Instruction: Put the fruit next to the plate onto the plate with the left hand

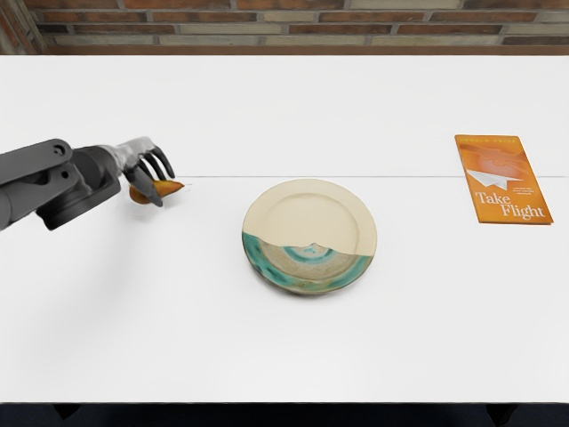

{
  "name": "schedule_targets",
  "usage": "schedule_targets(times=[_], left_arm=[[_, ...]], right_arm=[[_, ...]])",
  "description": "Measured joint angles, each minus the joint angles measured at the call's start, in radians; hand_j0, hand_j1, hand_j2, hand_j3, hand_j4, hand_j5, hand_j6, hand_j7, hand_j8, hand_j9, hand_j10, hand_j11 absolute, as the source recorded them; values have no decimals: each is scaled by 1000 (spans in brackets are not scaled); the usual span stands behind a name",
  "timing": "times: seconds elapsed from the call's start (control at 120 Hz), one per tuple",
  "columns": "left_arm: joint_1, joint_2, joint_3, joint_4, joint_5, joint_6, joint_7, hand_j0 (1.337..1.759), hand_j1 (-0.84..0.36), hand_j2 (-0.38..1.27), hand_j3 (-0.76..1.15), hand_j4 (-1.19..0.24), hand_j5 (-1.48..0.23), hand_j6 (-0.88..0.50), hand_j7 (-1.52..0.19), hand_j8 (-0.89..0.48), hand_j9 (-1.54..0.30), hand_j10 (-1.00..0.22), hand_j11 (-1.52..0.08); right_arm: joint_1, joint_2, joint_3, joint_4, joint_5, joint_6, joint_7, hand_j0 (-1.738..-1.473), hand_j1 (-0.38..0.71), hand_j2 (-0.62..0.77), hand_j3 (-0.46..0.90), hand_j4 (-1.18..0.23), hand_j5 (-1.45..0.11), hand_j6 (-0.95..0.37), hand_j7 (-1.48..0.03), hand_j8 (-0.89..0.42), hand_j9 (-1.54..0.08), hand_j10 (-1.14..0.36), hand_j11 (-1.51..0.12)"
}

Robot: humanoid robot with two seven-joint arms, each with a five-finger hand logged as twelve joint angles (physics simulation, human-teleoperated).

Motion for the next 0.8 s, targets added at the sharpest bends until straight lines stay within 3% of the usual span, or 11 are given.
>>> schedule_targets(times=[0.425,0.8], left_arm=[[-5,-19,-154,-3,-210,-4,0,1656,-311,306,0,-675,-891,-604,-889,-543,-890,-585,-885],[-3,-70,-267,-9,-355,-133,0,1657,-339,364,0,-675,-891,-605,-889,-550,-888,-567,-881]], right_arm=[[0,0,0,0,0,0,0,-1658,-331,-3,0,-15,-20,-15,-20,-15,-20,-15,-20],[0,0,0,0,0,-1,0,-1658,-331,-3,0,-15,-20,-15,-20,-15,-20,-15,-20]])
